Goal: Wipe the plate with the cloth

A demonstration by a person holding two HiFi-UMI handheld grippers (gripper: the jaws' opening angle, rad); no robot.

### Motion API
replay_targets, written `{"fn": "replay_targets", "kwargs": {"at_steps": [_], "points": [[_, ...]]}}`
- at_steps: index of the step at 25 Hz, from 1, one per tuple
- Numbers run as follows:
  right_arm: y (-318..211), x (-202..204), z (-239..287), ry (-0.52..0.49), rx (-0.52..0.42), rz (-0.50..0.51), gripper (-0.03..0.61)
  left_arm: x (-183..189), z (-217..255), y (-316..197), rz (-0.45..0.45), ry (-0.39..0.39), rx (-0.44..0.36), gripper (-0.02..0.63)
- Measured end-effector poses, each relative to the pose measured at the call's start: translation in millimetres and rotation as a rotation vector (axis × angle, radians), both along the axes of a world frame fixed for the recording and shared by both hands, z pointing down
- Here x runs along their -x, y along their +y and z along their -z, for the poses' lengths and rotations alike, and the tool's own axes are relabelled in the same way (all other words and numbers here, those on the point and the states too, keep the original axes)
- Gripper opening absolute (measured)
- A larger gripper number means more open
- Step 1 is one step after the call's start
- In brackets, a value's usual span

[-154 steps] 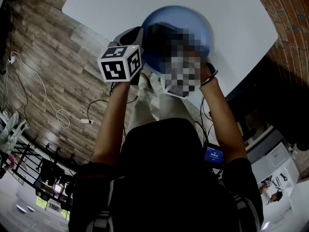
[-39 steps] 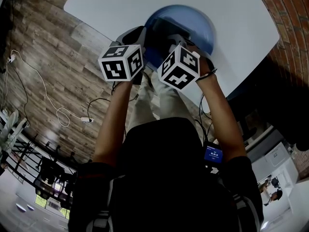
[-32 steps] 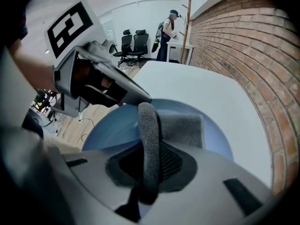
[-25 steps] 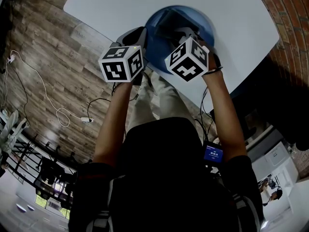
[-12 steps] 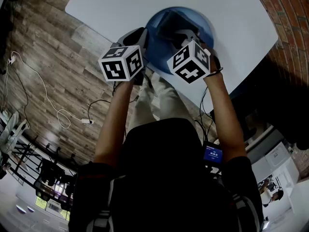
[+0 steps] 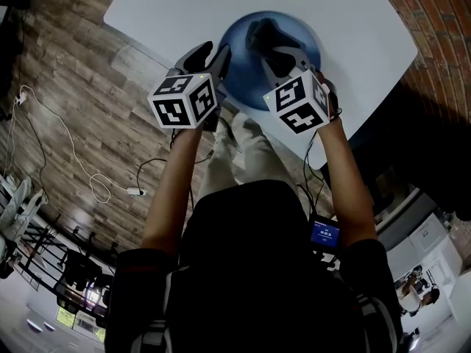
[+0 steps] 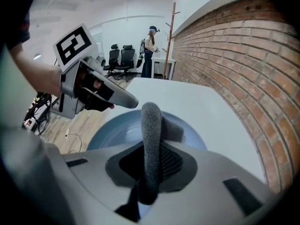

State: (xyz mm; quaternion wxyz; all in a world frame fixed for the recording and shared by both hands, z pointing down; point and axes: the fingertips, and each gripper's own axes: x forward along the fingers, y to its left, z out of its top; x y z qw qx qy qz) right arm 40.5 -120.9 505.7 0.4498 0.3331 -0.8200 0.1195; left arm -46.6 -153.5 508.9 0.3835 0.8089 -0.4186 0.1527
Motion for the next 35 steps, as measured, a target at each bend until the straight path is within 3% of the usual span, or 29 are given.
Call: {"fn": "replay_targets", "kwargs": {"at_steps": [6, 19, 27, 35], "points": [[0.0, -9.5, 32.6, -0.086, -0.090, -0.121, 0.054, 2.5, 21.3, 10.8, -0.019, 0.008, -0.040, 0.144], [19.7, -7.2, 99.6, -0.242, -0.207, -0.268, 0.054, 9.3, 79.6, 38.9, -0.075, -0.004, -0.165, 0.141], [30.5, 0.4, 149.0, -0.414, -0.259, -0.367, 0.054, 21.9, 125.5, 53.0, -0.061, 0.005, -0.257, 0.069], [61.0, 22.7, 196.1, -0.482, -0.349, -0.380, 0.054, 41.1, 166.6, 83.5, -0.061, 0.015, -0.339, 0.040]]}}
